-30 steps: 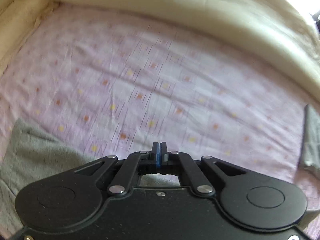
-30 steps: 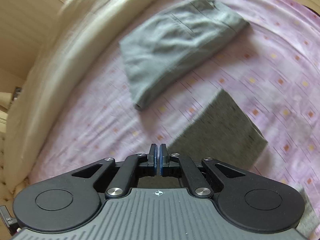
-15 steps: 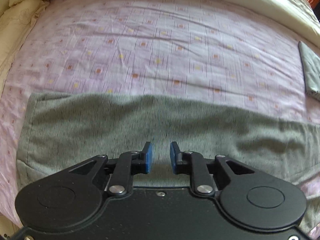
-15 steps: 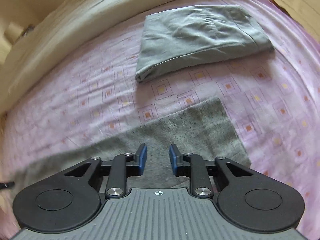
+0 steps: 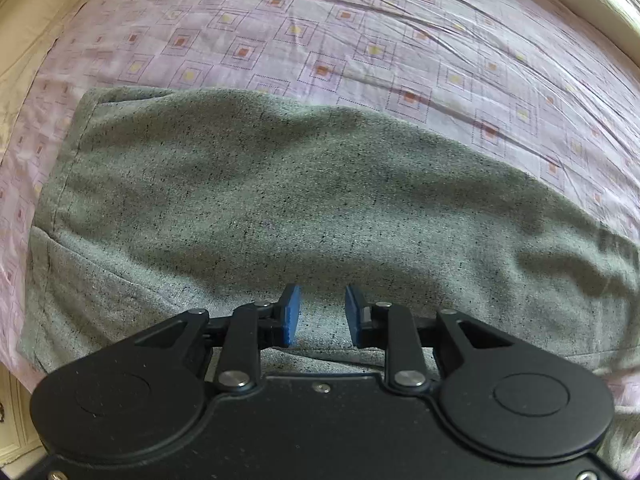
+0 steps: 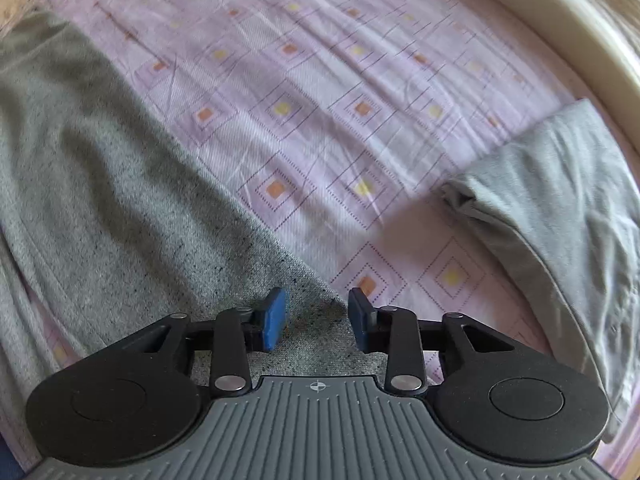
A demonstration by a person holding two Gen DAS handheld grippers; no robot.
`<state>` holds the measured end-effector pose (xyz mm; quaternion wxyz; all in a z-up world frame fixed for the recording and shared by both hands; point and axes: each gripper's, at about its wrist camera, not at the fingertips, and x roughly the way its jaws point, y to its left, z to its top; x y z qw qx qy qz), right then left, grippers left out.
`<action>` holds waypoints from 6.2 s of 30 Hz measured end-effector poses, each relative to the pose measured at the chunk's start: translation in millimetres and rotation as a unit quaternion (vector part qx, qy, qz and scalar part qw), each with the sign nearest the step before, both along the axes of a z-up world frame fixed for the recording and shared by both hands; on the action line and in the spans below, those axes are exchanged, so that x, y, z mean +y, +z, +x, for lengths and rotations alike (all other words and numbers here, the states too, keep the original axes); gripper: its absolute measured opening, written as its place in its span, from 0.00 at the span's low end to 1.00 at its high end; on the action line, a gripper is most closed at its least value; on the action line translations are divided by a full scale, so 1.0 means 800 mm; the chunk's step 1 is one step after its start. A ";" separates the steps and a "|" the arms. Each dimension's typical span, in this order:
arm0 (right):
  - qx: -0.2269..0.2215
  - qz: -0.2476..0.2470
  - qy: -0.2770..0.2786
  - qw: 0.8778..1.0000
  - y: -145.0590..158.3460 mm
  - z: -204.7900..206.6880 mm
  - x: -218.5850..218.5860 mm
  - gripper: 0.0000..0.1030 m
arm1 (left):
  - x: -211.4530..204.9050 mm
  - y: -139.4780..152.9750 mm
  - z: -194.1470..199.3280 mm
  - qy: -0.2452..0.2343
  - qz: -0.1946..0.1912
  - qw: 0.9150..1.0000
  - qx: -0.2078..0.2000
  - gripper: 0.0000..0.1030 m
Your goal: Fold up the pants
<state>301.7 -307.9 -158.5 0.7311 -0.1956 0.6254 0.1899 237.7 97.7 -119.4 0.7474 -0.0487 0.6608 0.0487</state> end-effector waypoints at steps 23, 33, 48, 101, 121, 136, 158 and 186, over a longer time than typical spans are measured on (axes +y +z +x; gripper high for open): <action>0.050 0.068 0.003 0.996 0.001 -0.038 -0.016 0.05 | -0.027 -0.018 0.044 -0.008 -0.015 1.000 0.012 0.35; -0.020 0.040 0.075 0.996 0.046 -0.130 0.024 0.05 | -0.008 -0.027 0.134 0.057 -0.073 0.996 0.001 0.62; -0.059 0.029 0.051 0.997 0.078 -0.198 0.049 0.05 | -0.004 -0.095 0.168 0.105 -0.058 0.987 0.109 0.20; -0.112 0.066 -0.404 0.906 0.059 -0.376 -0.036 0.27 | 0.039 -0.085 -0.113 0.045 -0.058 0.994 0.082 0.06; -0.090 0.179 -0.315 0.928 0.065 -0.371 -0.062 0.06 | 0.002 -0.046 -0.154 0.097 -0.010 0.995 0.017 0.06; -0.127 0.095 -0.462 0.873 0.054 -0.464 -0.091 0.06 | 0.008 -0.014 -0.179 0.096 -0.024 0.995 -0.012 0.06; -0.171 0.037 -0.431 0.885 0.063 -0.447 -0.097 0.06 | 0.015 -0.010 -0.234 0.116 -0.062 0.991 -0.038 0.07; -0.196 0.098 -0.377 0.900 0.102 -0.416 0.071 0.24 | 0.205 0.056 -0.236 0.093 0.013 0.993 -0.074 0.47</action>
